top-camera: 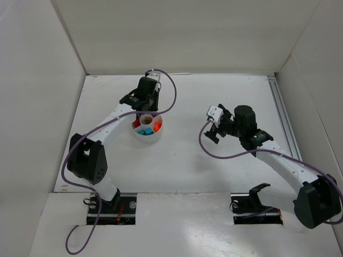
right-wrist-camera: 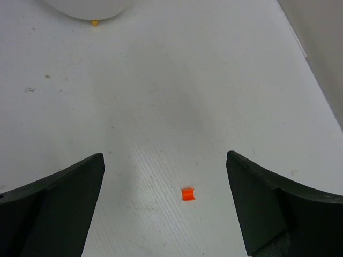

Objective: Sort the legos into containers by color

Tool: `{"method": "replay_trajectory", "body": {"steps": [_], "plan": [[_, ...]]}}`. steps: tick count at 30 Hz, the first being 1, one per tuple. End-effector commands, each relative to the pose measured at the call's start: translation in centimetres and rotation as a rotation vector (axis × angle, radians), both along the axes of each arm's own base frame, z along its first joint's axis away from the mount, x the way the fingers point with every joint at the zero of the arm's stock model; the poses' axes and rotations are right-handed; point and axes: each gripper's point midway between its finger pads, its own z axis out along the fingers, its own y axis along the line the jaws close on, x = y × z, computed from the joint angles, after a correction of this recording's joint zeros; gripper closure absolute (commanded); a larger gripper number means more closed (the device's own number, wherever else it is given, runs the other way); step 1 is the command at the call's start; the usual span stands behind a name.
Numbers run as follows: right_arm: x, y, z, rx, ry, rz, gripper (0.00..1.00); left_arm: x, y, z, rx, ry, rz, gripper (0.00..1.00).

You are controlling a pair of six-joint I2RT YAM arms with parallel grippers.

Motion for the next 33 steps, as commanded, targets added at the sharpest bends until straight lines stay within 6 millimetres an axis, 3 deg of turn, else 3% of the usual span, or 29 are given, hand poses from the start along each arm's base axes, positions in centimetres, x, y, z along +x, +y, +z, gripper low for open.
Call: {"method": "replay_trajectory", "body": {"steps": [1, 15, 26, 33], "plan": [[0.1, 0.4, 1.0, 0.018, -0.030, 0.030, 0.00, -0.7, 0.0, 2.8, -0.051, -0.049, 0.011, 1.00], [0.0, 0.5, 1.1, 0.022, -0.029, 0.038, 0.00, -2.3, 0.5, 2.5, -0.093, -0.007, 0.065, 1.00], [-0.2, 0.5, 0.6, 0.018, -0.020, 0.038, 0.00, -2.5, 0.6, 1.0, -0.076, 0.039, 0.073, 1.00], [-0.1, 0.5, 0.3, 0.015, -0.012, 0.038, 0.00, -2.5, 0.4, -1.3, -0.055, 0.092, 0.068, 1.00]]}}
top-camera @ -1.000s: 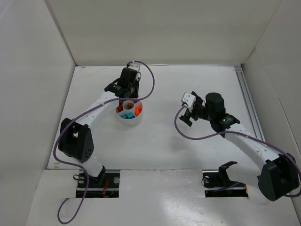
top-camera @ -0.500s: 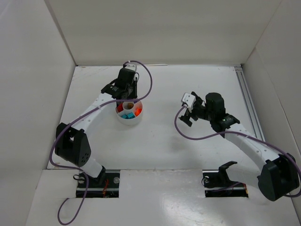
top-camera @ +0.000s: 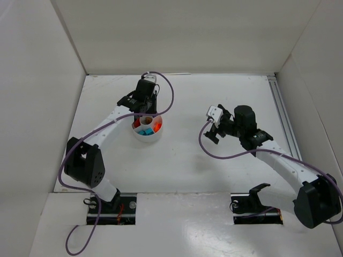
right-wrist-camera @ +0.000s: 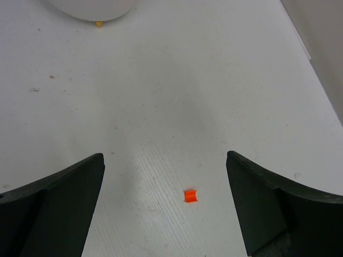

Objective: Sort the legos into containers by color

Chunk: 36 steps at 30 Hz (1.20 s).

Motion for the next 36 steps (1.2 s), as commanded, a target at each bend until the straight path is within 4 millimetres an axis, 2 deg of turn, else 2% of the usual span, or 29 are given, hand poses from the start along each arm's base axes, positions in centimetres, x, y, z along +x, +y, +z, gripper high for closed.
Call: {"method": "replay_trajectory", "body": {"steps": [1, 5, 10, 13, 14, 15, 16, 20, 22, 26, 30, 32, 33, 34, 35, 36], "plan": [[0.1, 0.3, 0.4, 0.011, -0.016, 0.023, 0.00, -0.2, -0.2, -1.2, 0.001, 0.032, -0.001, 1.00], [0.1, 0.3, 0.4, 0.011, -0.016, 0.023, 0.00, 0.2, -0.7, -2.2, 0.006, 0.053, -0.024, 1.00], [0.1, 0.3, 0.4, 0.011, -0.016, 0.023, 0.00, 0.2, -0.7, -2.2, 0.006, 0.053, -0.024, 1.00], [0.1, 0.3, 0.0, 0.007, -0.006, 0.023, 0.00, 0.2, -0.6, -1.4, 0.003, 0.031, -0.018, 0.88], [0.1, 0.3, 0.0, 0.007, -0.006, 0.023, 0.00, 0.2, -0.6, -1.3, 0.003, 0.031, -0.018, 0.80], [0.1, 0.5, -0.3, 0.007, 0.005, 0.033, 0.00, 0.1, -0.5, -0.9, -0.003, 0.020, -0.018, 0.77], [0.1, 0.5, -0.3, 0.007, 0.005, 0.033, 0.00, -0.1, -0.4, -1.2, 0.001, 0.028, -0.018, 0.75], [0.2, 0.5, 0.1, 0.011, -0.003, 0.033, 0.00, -0.2, -0.4, -0.4, -0.008, 0.009, -0.018, 0.69], [0.2, 0.5, 0.4, 0.014, -0.012, 0.033, 0.00, -0.2, -0.4, 0.1, -0.013, -0.001, -0.018, 0.61], [0.6, 0.0, 0.4, 0.006, -0.015, 0.006, 0.00, -0.4, -0.1, 1.4, -0.021, -0.033, -0.011, 0.53], [1.0, -0.9, 0.9, 0.009, -0.024, -0.046, 0.00, -0.5, 0.0, 3.0, -0.041, -0.074, -0.011, 0.51], [1.6, -1.7, 1.0, 0.001, -0.020, -0.098, 0.00, -0.4, 0.0, 4.9, -0.062, -0.116, -0.011, 0.38], [1.9, -2.7, 0.2, -0.021, 0.008, -0.152, 0.00, -0.4, -0.1, 5.6, -0.081, -0.136, -0.004, 0.31], [2.4, -3.4, 0.1, -0.019, 0.026, -0.194, 0.00, -0.5, 0.0, 6.1, -0.087, -0.148, -0.004, 0.01], [2.8, -3.7, -0.3, -0.026, 0.048, -0.227, 0.00, -0.7, 0.1, 7.4, -0.104, -0.182, -0.004, 0.00], [3.5, -4.9, -0.6, -0.044, 0.060, -0.296, 0.00, -0.9, 0.3, 8.1, -0.120, -0.198, 0.017, 0.00]]}}
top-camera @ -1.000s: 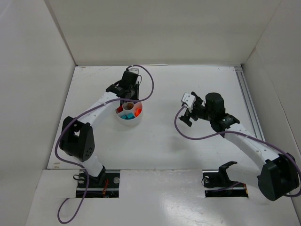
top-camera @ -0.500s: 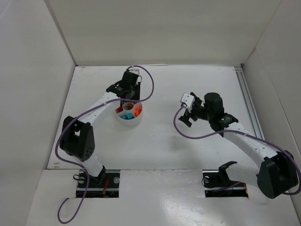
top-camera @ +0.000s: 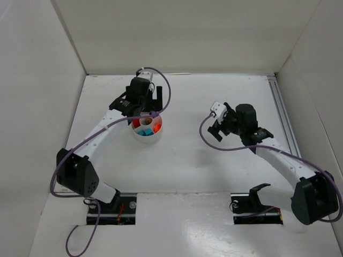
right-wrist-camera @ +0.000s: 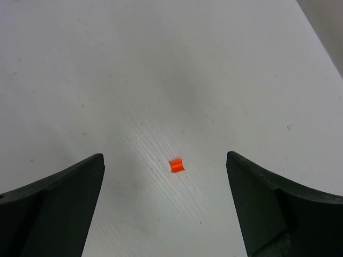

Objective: Sort the legos into containers by color

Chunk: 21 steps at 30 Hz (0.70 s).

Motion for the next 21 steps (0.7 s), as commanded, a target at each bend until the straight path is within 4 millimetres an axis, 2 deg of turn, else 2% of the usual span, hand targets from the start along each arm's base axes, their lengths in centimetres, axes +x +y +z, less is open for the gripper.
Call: {"method": "replay_trajectory", "body": {"steps": [1, 5, 6, 7, 9, 10, 11, 12, 13, 14, 16, 19, 21], "plan": [[2.0, -2.6, 0.2, -0.027, 0.038, -0.186, 0.00, -0.4, 0.3, 5.6, -0.088, -0.145, 0.031, 0.00], [3.7, -5.3, -2.2, -0.090, 0.133, -0.363, 0.03, -2.1, 1.9, 7.4, -0.159, -0.220, 0.111, 0.00], [4.2, -5.5, -3.1, -0.095, 0.172, -0.403, 0.03, -3.0, 2.6, 9.0, -0.194, -0.271, 0.132, 0.00], [4.4, -5.8, -3.7, -0.108, 0.192, -0.427, 0.05, -3.5, 3.0, 8.0, -0.208, -0.277, 0.152, 0.00], [5.2, -5.8, -5.3, -0.125, 0.237, -0.458, 0.14, -4.6, 3.6, 8.2, -0.264, -0.303, 0.184, 0.00], [5.6, -5.7, -5.6, -0.127, 0.241, -0.458, 0.18, -5.7, 4.3, 9.6, -0.307, -0.355, 0.200, 0.00], [5.8, -5.6, -6.2, -0.129, 0.258, -0.463, 0.20, -6.3, 4.6, 7.8, -0.308, -0.334, 0.208, 0.00], [6.2, -5.6, -6.6, -0.129, 0.264, -0.478, 0.22, -6.9, 4.8, 7.4, -0.321, -0.333, 0.214, 0.00], [6.6, -5.4, -7.6, -0.137, 0.291, -0.484, 0.26, -7.5, 5.1, 8.0, -0.341, -0.363, 0.212, 0.00], [7.0, -5.1, -7.9, -0.130, 0.294, -0.473, 0.29, -7.9, 5.3, 6.8, -0.330, -0.347, 0.213, 0.00], [7.2, -4.9, -9.5, -0.142, 0.334, -0.480, 0.36, -8.4, 5.5, 6.7, -0.344, -0.346, 0.220, 0.00], [7.6, -4.6, -9.9, -0.127, 0.348, -0.483, 0.36, -8.8, 6.1, 6.1, -0.350, -0.326, 0.263, 0.00], [7.5, -4.8, -11.0, -0.141, 0.371, -0.499, 0.36, -8.8, 6.3, 5.6, -0.341, -0.321, 0.272, 0.00]]}}
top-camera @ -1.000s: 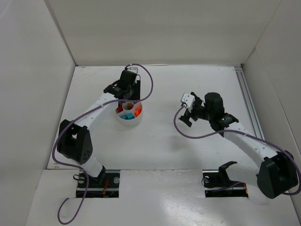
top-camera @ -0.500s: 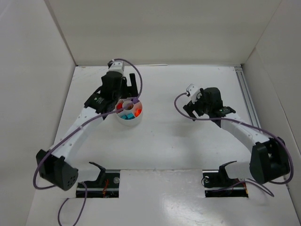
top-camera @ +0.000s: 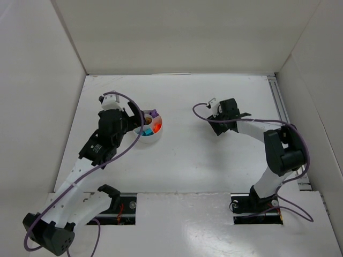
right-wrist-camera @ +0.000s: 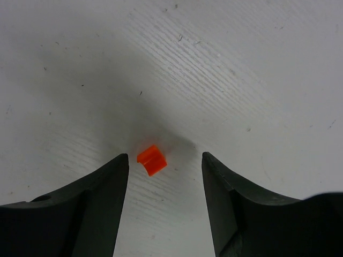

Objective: Sort the legos into containers by color

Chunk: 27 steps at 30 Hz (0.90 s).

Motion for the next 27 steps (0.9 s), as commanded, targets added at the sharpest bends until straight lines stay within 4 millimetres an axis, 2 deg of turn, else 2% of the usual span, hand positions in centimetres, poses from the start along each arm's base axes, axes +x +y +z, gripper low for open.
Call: {"method": "replay_trajectory", "body": {"steps": [1, 4, 6, 13, 16, 24, 27], "plan": [[1.9, 0.2, 1.6, 0.019, -0.055, -0.050, 0.38, 0.2, 0.3, 0.4, -0.047, -0.023, 0.043, 0.00], [1.7, 0.2, 0.5, 0.023, -0.026, -0.067, 0.43, 0.3, 0.2, 0.0, -0.041, -0.011, 0.043, 0.00], [1.7, 0.3, -0.1, 0.026, -0.015, -0.075, 0.52, 0.4, 0.2, -0.5, -0.032, 0.007, 0.044, 0.00], [1.3, 0.3, -0.8, 0.027, 0.005, -0.070, 0.59, 0.4, 0.1, -0.1, -0.036, -0.001, 0.044, 0.00], [1.0, 0.3, -0.8, 0.031, 0.008, -0.077, 0.59, 0.4, 0.1, -0.1, -0.036, -0.001, 0.044, 0.00], [0.8, -0.6, -0.7, 0.025, 0.004, -0.108, 0.51, 0.4, 0.0, -0.1, -0.039, 0.001, 0.035, 0.00], [0.5, -1.0, -1.1, 0.042, 0.023, -0.124, 0.53, 0.4, 0.0, -0.6, -0.021, 0.017, 0.032, 0.00]]}}
